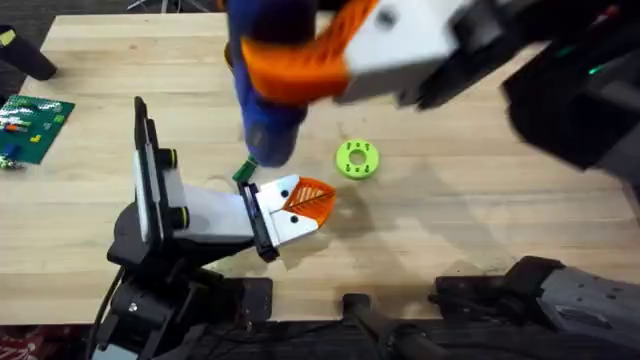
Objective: Pick up the gripper from the table and insert it into the empty holder that is missing its gripper. Then pick up a screw, insert it into the mounting hole, and use the screwdriver to tighten it. Finally, clean up the table by picking up the vegetable and placing it into the bucket.
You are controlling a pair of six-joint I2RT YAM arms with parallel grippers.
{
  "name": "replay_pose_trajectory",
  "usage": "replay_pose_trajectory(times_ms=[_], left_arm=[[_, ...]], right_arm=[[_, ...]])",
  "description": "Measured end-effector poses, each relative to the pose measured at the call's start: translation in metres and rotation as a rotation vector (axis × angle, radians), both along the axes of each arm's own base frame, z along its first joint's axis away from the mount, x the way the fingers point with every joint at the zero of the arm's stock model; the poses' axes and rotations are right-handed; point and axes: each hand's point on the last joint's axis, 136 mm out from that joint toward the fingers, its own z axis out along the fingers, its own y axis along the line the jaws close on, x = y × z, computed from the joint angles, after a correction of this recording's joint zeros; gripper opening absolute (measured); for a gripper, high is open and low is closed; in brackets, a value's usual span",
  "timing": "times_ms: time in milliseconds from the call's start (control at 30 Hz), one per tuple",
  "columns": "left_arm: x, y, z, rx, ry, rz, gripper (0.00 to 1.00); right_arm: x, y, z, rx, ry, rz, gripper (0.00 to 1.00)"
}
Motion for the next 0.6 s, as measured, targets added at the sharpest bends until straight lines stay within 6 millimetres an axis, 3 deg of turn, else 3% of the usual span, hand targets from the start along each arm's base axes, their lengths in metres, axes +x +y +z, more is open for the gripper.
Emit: replay_pose_trajectory(times_ms=[100, 200, 400, 600], left_arm=[[0.000, 0.000, 0.000, 0.000, 0.000, 0.000, 0.018], [0.000, 0.000, 0.000, 0.000, 0.000, 0.000, 0.018], [0.000, 0.000, 0.000, 0.000, 0.000, 0.000, 0.018], [0.000, 0.000, 0.000, 0.000, 0.000, 0.000, 0.018]], right_arm=[[-0.007, -0.006, 0.024, 0.032, -0.065, 0.019, 0.056], [-0.008, -0.010, 0.025, 0.023, -0.071, 0.027, 0.056], [0.002, -0.008, 0.012, -0.037, -0.011, 0.033, 0.056], [0.048, -0.007, -0.019, -0.114, 0.105, -0.033, 0.056]])
